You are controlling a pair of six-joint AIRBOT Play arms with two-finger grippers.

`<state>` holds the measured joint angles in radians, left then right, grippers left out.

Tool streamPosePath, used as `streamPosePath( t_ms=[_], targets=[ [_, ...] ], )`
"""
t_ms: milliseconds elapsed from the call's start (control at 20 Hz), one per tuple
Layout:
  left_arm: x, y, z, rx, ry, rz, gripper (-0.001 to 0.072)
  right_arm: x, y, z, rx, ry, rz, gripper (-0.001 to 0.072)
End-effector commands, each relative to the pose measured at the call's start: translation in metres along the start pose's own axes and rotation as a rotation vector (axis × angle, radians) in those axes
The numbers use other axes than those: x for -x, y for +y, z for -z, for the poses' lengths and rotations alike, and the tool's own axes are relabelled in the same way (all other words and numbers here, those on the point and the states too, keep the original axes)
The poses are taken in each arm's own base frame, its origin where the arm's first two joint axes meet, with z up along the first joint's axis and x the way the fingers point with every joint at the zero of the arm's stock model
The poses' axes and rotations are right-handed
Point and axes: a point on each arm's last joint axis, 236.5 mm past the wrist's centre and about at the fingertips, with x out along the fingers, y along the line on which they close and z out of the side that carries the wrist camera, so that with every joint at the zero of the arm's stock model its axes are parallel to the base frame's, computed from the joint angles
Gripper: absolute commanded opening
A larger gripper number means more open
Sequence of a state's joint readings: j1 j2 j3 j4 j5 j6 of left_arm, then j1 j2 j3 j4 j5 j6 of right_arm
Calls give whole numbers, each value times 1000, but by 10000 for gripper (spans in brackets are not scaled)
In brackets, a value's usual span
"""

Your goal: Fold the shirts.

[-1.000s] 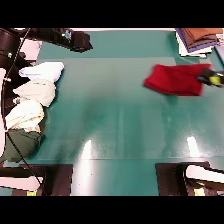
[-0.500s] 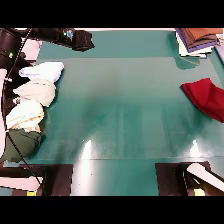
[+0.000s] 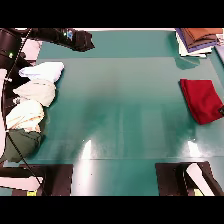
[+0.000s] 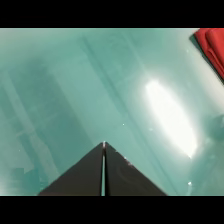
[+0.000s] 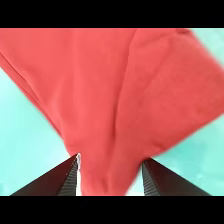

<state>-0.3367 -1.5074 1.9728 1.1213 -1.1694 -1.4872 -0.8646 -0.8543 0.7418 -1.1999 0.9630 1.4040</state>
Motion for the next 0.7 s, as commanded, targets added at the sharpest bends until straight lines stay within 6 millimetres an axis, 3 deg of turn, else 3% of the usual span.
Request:
streamPosePath(
  t_ms=[0,150,300,450,650],
  targets=[
    [0,0,1,-3,3,0,27,30,-30,-8,78,-22,136,455],
    [0,0,0,-2,1,1,27,55,-22,-29,86,-84,130,454],
    [0,-1,0,-2,-1,3,27,61,49,-32,145,-111,-56,454],
    [0,0,-4,-1,-15,2,27,58,132,2,300,-39,-248,454],
    [0,0,-8,-1,-33,1,27,53,212,73,551,110,-411,449]
  ],
)
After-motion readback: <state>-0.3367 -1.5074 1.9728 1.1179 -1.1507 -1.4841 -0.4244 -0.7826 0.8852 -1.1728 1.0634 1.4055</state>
